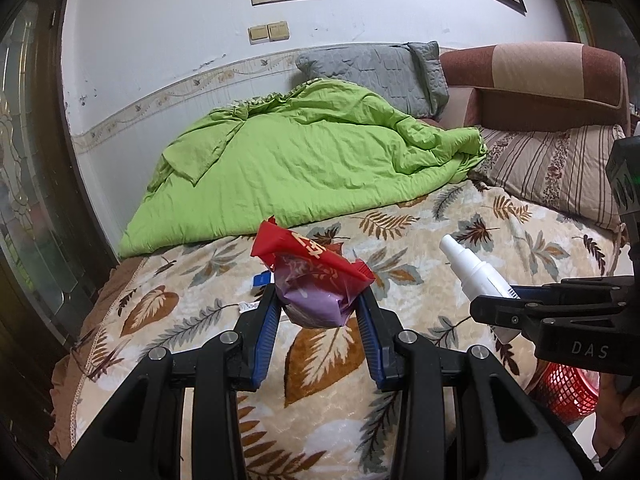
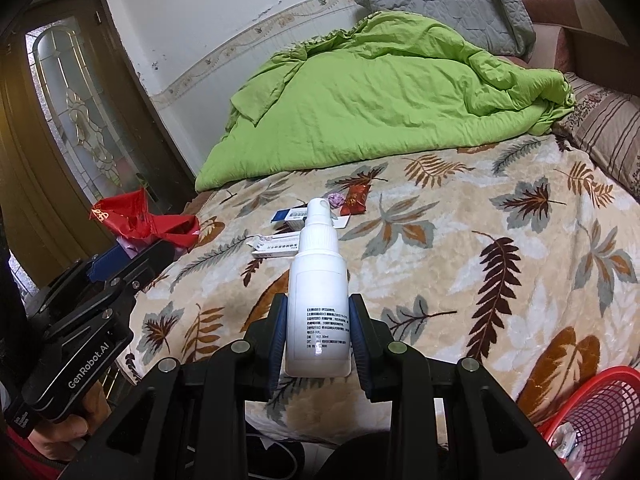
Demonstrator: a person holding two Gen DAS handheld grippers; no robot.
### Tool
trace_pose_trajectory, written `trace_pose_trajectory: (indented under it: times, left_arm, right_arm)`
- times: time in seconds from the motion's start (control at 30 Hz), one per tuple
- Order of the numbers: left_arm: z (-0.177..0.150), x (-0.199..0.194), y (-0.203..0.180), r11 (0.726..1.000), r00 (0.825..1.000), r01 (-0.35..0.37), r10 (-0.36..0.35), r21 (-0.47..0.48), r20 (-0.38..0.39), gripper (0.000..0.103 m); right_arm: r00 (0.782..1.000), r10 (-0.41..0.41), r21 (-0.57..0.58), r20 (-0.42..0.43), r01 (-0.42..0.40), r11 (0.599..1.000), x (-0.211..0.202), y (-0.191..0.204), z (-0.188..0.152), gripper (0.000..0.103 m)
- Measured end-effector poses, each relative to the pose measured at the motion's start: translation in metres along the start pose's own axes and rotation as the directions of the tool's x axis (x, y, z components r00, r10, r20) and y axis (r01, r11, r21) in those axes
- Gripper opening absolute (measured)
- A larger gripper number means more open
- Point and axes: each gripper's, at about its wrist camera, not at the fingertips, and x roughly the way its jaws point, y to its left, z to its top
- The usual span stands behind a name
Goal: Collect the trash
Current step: 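Lift the candy wrapper with the left tool while the right tool lifts the spray bottle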
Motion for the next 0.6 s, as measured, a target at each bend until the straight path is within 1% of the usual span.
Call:
trace_pose_trajectory:
  times: [0.4,0.6]
  left_arm:
    - [0.002,-0.004,0.003,1.0,1.0,0.0,0.0,-0.004,0.008,0.037]
    - [0.002,-0.005,0.003,0.999,1.0,0.028,-0.028,-0.024,-0.014,0.037]
  right_arm:
    - [1.0,0.01,-0.016,0.011,-0.01,1.0,-0.008,0.009,0.002,0.032]
    - [1.0,0.011,-0.014,0.011,-0.011,1.0,-0.011,0.011,0.001,0.032]
